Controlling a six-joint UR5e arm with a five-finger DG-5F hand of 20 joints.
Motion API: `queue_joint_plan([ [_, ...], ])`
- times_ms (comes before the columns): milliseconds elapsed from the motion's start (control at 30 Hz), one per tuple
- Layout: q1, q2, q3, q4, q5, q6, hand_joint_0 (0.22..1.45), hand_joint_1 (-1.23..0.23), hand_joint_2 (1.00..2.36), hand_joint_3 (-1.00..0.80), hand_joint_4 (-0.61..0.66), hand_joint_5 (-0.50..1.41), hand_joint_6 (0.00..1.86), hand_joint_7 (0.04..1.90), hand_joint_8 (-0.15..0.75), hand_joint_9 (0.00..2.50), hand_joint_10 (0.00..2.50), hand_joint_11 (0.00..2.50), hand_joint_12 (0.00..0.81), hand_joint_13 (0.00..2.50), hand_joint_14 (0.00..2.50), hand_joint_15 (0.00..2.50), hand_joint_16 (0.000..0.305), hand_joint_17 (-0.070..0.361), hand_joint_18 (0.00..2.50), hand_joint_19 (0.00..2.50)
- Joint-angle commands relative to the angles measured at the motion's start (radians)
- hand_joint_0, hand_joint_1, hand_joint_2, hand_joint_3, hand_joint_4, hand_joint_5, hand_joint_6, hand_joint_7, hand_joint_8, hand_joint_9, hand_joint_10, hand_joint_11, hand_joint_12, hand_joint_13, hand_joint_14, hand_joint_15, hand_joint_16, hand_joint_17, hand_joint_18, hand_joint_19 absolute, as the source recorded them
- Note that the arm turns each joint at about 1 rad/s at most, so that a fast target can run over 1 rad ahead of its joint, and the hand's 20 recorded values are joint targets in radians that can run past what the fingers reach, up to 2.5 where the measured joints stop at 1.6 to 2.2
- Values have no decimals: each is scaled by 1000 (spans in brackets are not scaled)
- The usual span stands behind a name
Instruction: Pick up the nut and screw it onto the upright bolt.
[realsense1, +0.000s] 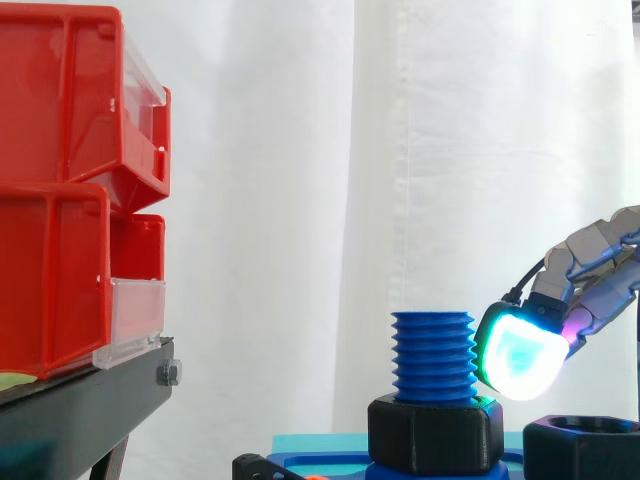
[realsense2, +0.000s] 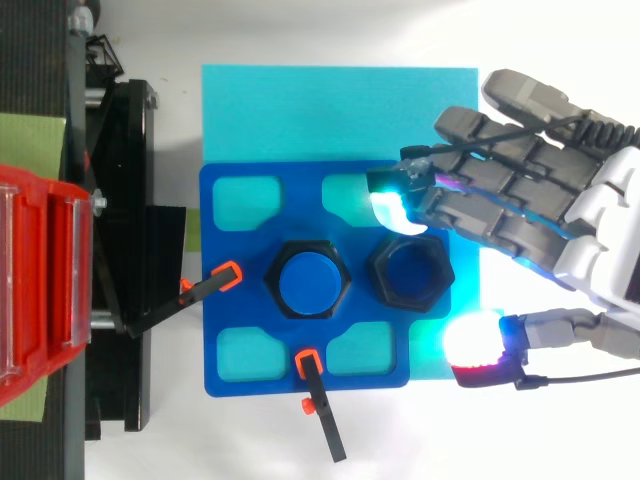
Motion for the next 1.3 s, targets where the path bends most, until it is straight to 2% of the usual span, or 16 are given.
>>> queue_joint_plan([
  [0, 1, -20, 1, 4, -2, 0, 443, -560, 1000, -500, 194, -218, 502, 731, 248, 376, 0, 0, 299, 418, 0, 0, 32, 73, 97, 0],
  [233, -2, -20, -1, 4, 7, 1, 444, -540, 1000, -500, 196, -218, 502, 734, 248, 377, 0, 0, 300, 419, 0, 0, 33, 73, 98, 0],
  [900, -12, -15, 5, 2, 2, 1, 427, -514, 1000, -500, 196, -218, 502, 733, 252, 372, 0, 0, 311, 412, 0, 0, 35, 79, 100, 0],
  [1100, -10, 32, 15, -34, 7, -3, 424, -509, 1000, -500, 195, -219, 502, 732, 251, 370, 0, 0, 313, 412, 0, 0, 36, 80, 103, 0],
  [1167, -8, 37, 15, -36, 13, -5, 424, -509, 1000, -500, 194, -219, 502, 731, 251, 372, 0, 0, 313, 411, 0, 0, 36, 80, 103, 0],
  [1267, -7, 42, 15, -42, 41, -5, 424, -507, 1000, -500, 195, -219, 502, 733, 251, 371, 0, 0, 314, 411, 0, 0, 36, 80, 104, 0],
])
